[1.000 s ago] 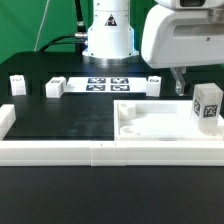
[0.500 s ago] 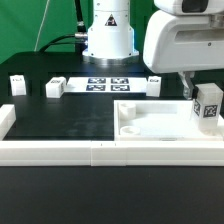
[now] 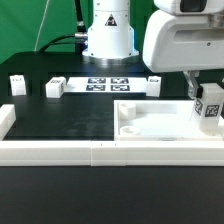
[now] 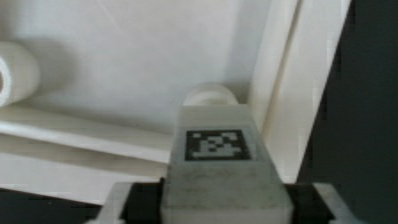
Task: Assemble one leg
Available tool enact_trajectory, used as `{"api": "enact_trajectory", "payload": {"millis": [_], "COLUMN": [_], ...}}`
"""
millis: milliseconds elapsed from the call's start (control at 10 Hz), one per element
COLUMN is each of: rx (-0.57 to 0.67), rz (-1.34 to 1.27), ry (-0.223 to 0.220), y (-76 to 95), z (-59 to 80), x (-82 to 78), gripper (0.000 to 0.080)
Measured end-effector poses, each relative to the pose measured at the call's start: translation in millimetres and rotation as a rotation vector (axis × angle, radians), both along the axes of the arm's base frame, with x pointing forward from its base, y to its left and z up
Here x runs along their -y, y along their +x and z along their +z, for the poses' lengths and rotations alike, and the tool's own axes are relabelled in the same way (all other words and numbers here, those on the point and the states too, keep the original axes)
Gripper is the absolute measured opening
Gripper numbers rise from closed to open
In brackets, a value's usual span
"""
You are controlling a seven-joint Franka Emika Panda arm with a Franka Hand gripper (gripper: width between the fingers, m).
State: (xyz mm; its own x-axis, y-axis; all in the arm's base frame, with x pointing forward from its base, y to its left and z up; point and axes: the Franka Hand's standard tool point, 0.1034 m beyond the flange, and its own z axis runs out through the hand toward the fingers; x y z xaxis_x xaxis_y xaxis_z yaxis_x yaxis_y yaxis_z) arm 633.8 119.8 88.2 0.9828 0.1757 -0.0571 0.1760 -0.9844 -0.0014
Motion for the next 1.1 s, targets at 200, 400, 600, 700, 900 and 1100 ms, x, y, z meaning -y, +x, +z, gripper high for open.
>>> {"api": "enact_trajectory", "payload": {"millis": [200, 400, 600, 700, 900, 1100], "rx": [0.053, 0.068, 0.08, 0.107, 0.122, 0.098], "rz": [-0.309, -0.557, -0.777, -0.891, -1.177, -1.271], "ry": [0.014, 0.008, 0.009, 0.02, 0.02, 0.031], "y": [-4.4, -5.3, -4.2, -3.2, -2.6, 0.3], "z": [-0.8, -0.8, -1.1, -1.3, -1.6, -1.5], "x": [-1.2, -2.8, -2.7, -2.7, -3.0, -0.2], "gripper": [0.0291, 0.0292, 0.0292, 0.0292, 0.0292, 0.0292]}}
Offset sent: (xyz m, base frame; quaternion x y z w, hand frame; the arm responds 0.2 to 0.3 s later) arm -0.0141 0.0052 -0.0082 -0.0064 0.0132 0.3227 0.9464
